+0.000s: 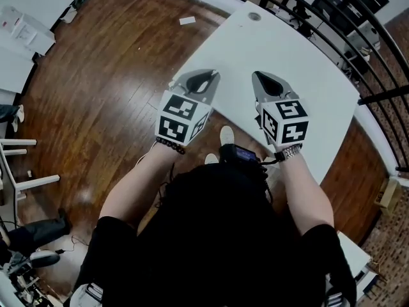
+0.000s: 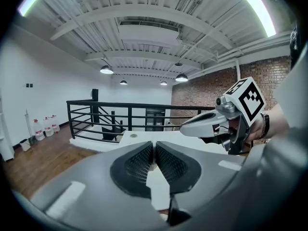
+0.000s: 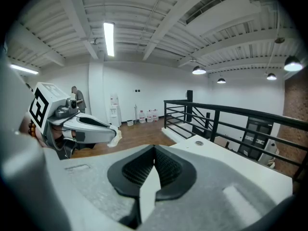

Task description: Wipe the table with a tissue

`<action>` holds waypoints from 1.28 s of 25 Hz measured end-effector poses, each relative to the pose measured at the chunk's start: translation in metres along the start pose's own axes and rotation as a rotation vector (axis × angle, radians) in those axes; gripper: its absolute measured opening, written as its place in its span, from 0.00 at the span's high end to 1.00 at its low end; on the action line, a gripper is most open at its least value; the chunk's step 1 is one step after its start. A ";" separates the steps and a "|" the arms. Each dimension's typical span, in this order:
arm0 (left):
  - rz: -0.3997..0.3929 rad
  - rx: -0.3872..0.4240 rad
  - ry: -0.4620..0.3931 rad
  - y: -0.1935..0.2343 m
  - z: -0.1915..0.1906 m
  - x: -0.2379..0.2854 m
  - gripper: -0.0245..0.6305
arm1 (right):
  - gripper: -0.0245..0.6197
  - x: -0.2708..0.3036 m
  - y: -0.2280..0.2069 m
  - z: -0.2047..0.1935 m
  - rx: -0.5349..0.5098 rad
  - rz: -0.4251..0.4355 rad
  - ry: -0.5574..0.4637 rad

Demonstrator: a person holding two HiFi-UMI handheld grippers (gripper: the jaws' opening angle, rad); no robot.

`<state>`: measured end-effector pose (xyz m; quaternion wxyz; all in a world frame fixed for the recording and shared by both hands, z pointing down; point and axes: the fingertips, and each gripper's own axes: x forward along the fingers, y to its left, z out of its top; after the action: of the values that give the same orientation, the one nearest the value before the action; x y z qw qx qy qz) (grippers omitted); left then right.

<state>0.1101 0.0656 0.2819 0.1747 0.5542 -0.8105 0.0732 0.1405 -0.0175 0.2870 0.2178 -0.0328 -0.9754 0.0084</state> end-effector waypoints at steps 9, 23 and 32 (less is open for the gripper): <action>-0.032 0.024 0.061 0.021 -0.009 0.028 0.91 | 0.97 0.022 -0.014 -0.005 0.080 -0.017 -0.025; -0.170 0.030 0.237 0.100 -0.036 0.124 0.91 | 0.97 0.121 -0.042 -0.022 0.150 -0.074 0.039; -0.205 0.070 0.297 0.147 -0.028 0.149 0.91 | 0.97 0.154 -0.052 -0.037 0.262 -0.127 0.079</action>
<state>-0.0685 -0.0010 0.3729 0.2797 0.6226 -0.7122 0.1641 0.0137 -0.0591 0.3879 0.2587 0.0573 -0.9567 0.1202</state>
